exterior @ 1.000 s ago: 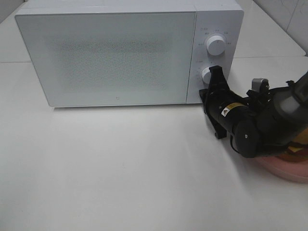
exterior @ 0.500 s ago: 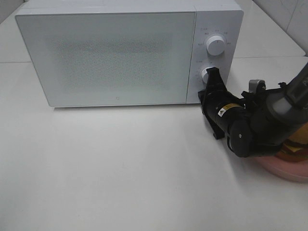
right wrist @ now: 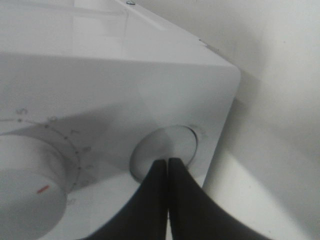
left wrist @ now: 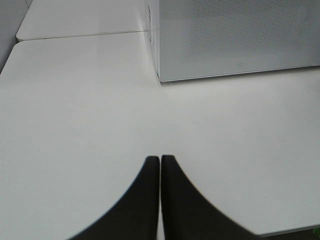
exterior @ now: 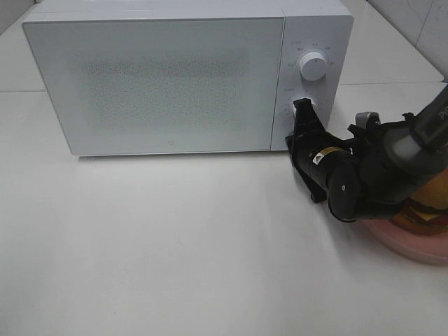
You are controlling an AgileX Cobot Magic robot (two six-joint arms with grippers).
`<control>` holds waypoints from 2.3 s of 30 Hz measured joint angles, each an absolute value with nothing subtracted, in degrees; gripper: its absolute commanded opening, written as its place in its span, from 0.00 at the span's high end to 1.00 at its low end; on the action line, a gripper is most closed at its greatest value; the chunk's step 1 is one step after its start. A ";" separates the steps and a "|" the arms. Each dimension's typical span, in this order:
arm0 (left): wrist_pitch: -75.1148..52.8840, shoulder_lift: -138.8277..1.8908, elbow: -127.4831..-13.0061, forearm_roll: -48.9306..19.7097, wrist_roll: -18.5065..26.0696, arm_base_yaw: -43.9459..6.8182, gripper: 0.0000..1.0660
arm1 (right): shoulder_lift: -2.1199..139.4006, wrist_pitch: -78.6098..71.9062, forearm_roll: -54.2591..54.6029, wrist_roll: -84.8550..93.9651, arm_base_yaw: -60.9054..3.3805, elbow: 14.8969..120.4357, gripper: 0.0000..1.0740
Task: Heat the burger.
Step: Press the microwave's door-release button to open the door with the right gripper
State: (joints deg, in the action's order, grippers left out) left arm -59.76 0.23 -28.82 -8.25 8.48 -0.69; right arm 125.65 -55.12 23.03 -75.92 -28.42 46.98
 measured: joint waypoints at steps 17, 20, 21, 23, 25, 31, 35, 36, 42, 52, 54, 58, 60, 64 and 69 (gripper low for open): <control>-59.76 0.23 -28.82 -8.25 8.48 -0.69 1.00 | 125.25 -48.13 27.73 -73.85 -28.88 49.73 0.99; -59.76 0.23 -28.82 -8.25 8.48 -0.69 1.00 | 125.08 -47.96 27.73 -73.80 -28.88 49.73 0.99; -59.76 0.23 -28.82 -8.25 8.48 -0.69 1.00 | 125.02 -47.78 27.73 -73.68 -28.88 49.73 0.99; -59.76 0.23 -28.82 -8.25 8.48 -0.69 1.00 | 124.73 -47.33 27.79 -73.51 -28.88 49.73 0.99; -59.76 0.23 -28.82 -8.25 8.48 -0.69 1.00 | 123.87 -45.44 28.36 -72.59 -28.82 50.02 0.99; -59.76 0.23 -28.82 -8.25 8.48 -0.69 1.00 | 122.38 -41.54 29.39 -68.01 -28.30 50.65 0.99; -59.76 0.23 -28.82 -8.25 8.48 -0.69 1.00 | 121.98 -40.05 29.39 -67.04 -28.19 50.99 0.98; -59.76 0.23 -28.82 -8.25 8.48 -0.69 1.00 | 121.98 -40.05 29.39 -67.04 -28.19 50.99 0.98; -59.76 0.23 -28.82 -8.19 8.48 -0.69 1.00 | 121.12 -40.22 29.05 -67.04 -28.13 50.48 0.99; -59.76 0.23 -28.82 -8.19 8.48 -0.69 1.00 | 119.23 -48.47 24.24 -69.33 -27.73 45.38 0.98; -59.76 0.23 -28.82 -8.19 8.48 -0.69 1.00 | 118.66 -52.65 23.03 -71.51 -27.67 43.54 0.98; -59.76 0.23 -28.82 -8.19 8.48 -0.69 1.00 | 118.09 -55.00 22.98 -71.91 -27.56 42.74 0.98; -59.76 0.23 -28.82 -8.19 8.48 -0.69 1.00 | 118.09 -55.58 22.75 -71.96 -27.56 42.51 0.98; -59.76 0.23 -28.82 -8.19 8.48 -0.69 1.00 | 118.09 -55.35 22.40 -71.96 -27.56 42.46 0.98; -59.76 0.23 -28.82 -8.19 8.48 -0.69 1.00 | 118.03 -54.26 20.34 -71.96 -27.44 42.46 0.98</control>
State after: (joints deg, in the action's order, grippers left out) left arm -59.76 0.23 -28.82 -8.19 8.48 -0.69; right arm 118.03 -54.26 20.34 -71.96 -27.44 42.46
